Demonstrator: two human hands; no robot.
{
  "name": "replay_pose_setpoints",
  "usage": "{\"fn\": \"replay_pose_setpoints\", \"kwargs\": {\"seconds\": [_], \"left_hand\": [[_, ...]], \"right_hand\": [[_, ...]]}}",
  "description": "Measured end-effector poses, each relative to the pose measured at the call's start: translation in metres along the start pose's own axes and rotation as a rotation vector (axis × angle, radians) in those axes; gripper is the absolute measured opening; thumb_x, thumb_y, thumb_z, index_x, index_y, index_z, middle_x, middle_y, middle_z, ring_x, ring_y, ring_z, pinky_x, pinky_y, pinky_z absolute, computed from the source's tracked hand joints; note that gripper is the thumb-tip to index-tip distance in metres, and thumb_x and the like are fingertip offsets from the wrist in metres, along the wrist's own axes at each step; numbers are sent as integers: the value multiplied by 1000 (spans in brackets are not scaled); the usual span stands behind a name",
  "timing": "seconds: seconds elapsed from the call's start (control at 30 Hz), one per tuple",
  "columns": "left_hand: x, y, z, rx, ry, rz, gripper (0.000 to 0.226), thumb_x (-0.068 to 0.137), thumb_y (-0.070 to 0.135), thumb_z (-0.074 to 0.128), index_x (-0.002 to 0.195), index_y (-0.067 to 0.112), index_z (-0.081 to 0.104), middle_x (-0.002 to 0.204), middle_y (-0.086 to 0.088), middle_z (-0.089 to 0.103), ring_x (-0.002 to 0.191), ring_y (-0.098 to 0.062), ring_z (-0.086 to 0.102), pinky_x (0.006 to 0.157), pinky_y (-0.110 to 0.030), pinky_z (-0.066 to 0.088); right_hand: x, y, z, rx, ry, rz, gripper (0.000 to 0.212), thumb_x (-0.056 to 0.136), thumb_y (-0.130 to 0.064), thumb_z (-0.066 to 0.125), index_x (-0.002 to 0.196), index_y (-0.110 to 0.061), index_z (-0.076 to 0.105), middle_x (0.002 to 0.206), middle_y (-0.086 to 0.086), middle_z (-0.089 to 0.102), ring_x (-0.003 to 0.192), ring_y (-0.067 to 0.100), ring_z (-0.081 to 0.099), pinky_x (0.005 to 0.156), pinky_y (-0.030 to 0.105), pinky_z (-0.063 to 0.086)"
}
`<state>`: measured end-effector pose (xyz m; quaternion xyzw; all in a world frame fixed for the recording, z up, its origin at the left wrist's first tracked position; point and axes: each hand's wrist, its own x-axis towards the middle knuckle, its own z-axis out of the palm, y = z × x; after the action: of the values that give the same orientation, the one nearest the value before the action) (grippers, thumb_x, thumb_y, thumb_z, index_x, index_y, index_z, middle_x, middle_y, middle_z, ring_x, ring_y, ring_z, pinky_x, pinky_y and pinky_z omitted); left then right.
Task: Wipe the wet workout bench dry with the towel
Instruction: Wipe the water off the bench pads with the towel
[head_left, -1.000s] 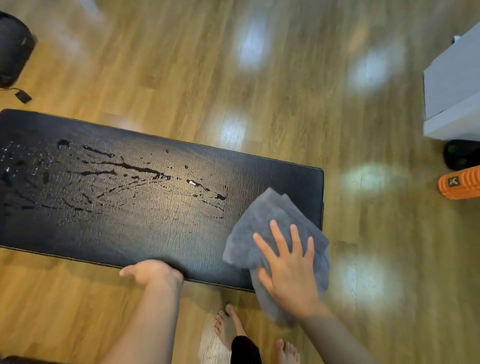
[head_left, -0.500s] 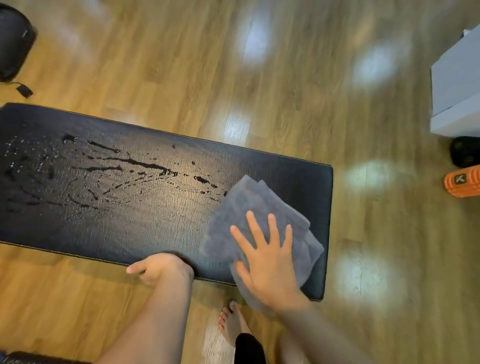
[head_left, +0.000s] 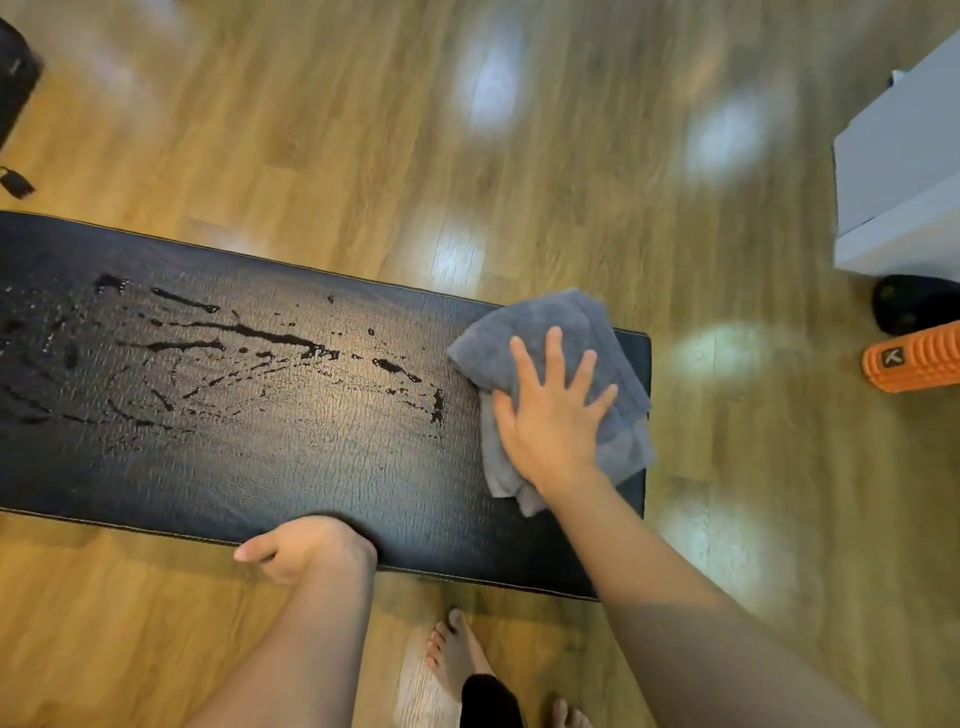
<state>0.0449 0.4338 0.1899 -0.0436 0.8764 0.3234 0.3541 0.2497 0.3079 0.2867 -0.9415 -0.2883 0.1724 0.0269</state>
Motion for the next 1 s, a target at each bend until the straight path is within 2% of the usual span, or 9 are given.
{"fn": "replay_pose_setpoints", "kwargs": {"seconds": [0.07,0.1,0.27,0.37,0.47,0.6,0.7,0.83,1.0], "left_hand": [[-34,12,-17,78,33,83,78,90,65,5,144,21,41,154,-1,38,140,-29,35,119,-41,20],[-42,12,-19,124,58,99,71,94,61,11,142,19,45,152,-3,42,138,-30,37,118,-41,21],[-38,13,-20,139,73,148,70,96,59,14,141,17,47,150,-5,44,137,-32,39,119,-42,20],[-47,16,-22,159,42,111,67,98,57,14,143,17,44,151,-5,42,138,-31,38,119,-40,19],[-50,16,-26,130,26,149,68,100,54,14,142,11,46,149,-10,44,136,-35,39,119,-40,19],[-51,16,-28,137,19,171,67,101,52,13,140,9,47,148,-13,45,135,-37,40,116,-40,20],[-51,15,-27,134,27,191,66,101,50,14,138,8,49,146,-14,47,133,-38,42,114,-39,23],[-55,16,-30,145,41,212,63,102,48,15,139,9,48,146,-12,48,132,-36,43,113,-37,25],[-61,21,-35,196,-21,191,64,101,52,14,142,13,45,148,-10,46,133,-36,41,113,-38,26]], "right_hand": [[-16,-16,6,-45,-3,-115,64,97,-56,32,154,-40,7,165,2,-7,147,47,-3,108,76,8],[-29,-19,10,-69,-3,-183,65,96,-56,34,154,-39,10,166,2,-4,147,47,-1,108,75,9],[-108,21,29,-157,-66,-443,64,91,-54,41,151,-36,30,164,3,17,146,46,15,104,73,21],[-126,66,27,-162,-106,-431,69,83,-52,51,149,-37,36,162,0,24,145,44,21,102,72,27],[-97,85,15,-159,-90,-307,66,89,-53,44,151,-38,29,164,-2,15,147,43,16,106,71,26],[-40,57,8,-95,-21,-88,61,98,-52,35,154,-41,14,166,-2,-2,148,42,-2,110,73,12],[-21,22,8,-39,-13,-30,62,98,-55,29,154,-43,4,165,-3,-12,147,42,-12,111,73,2],[-33,-3,15,-69,-10,-110,62,97,-55,29,154,-41,6,165,0,-8,147,45,-7,111,74,5],[-93,4,32,-159,-40,-343,64,91,-52,41,152,-38,27,165,2,12,147,45,11,108,72,16]]}}
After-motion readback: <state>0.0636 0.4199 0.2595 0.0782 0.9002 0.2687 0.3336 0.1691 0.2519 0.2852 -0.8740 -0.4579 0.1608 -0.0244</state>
